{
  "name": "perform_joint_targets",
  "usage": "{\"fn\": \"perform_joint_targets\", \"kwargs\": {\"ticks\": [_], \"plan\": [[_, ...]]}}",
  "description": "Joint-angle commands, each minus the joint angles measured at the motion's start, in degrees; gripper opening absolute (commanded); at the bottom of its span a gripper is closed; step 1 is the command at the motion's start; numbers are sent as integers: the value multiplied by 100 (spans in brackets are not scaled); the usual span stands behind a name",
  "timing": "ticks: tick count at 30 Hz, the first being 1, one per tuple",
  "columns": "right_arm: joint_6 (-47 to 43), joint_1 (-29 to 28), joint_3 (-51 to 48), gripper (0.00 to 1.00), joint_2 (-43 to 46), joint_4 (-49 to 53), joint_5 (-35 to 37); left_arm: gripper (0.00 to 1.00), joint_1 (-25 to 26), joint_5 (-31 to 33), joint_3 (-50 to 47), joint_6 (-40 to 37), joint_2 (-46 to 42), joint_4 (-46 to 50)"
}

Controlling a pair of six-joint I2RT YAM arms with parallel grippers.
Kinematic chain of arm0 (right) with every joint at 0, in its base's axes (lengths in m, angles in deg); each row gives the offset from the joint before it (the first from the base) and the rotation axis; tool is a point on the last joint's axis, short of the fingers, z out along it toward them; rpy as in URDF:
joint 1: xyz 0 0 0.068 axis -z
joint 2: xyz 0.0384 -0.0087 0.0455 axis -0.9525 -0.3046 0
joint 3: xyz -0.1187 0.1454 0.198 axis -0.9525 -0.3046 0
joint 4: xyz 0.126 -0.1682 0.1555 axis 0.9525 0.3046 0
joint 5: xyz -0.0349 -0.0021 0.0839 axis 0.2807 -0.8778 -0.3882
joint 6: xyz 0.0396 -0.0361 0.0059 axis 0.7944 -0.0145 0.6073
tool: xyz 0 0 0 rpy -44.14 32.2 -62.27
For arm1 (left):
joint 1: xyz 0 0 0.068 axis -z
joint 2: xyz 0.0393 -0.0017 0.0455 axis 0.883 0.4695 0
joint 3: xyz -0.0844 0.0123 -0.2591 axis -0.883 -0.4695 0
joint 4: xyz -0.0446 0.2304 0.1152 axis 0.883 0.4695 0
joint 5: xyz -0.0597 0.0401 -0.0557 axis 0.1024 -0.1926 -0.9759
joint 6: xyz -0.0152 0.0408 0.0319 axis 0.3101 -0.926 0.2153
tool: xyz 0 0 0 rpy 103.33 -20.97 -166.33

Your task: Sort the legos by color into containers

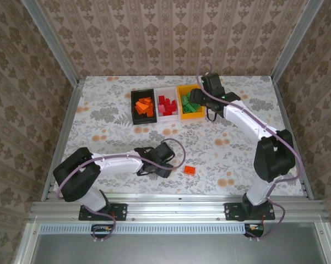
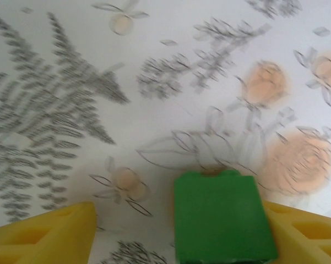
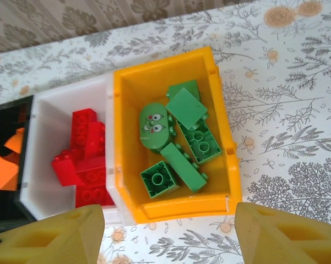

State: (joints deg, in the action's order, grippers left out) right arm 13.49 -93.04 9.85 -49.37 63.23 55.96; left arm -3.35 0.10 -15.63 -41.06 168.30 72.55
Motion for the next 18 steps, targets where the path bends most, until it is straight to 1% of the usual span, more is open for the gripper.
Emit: {"fn": "perform_joint_targets", "kwargs": {"ticks": [1, 4, 7, 9, 11, 14, 18], "plan": [[105, -83, -190, 65, 413, -205, -107, 72, -130, 318, 148, -15, 69, -22], [138, -157, -364, 65, 617, -235, -103, 69, -185, 202, 126, 80, 19, -60], [158, -190, -511, 65, 788, -278, -112, 66, -142, 24, 50, 217, -74, -145], [191, -191, -606, 65, 884, -292, -103, 63, -93, -35, 11, 336, -123, -160], [220, -204, -685, 65, 943, -322, -124, 61, -4, 15, -5, 391, -164, -147], [241, -226, -746, 65, 986, -316, -138, 50, 45, 70, -16, 508, -169, -158], [272, -269, -888, 65, 1091, -348, -129, 47, 102, 188, 29, 576, -160, -28]]}}
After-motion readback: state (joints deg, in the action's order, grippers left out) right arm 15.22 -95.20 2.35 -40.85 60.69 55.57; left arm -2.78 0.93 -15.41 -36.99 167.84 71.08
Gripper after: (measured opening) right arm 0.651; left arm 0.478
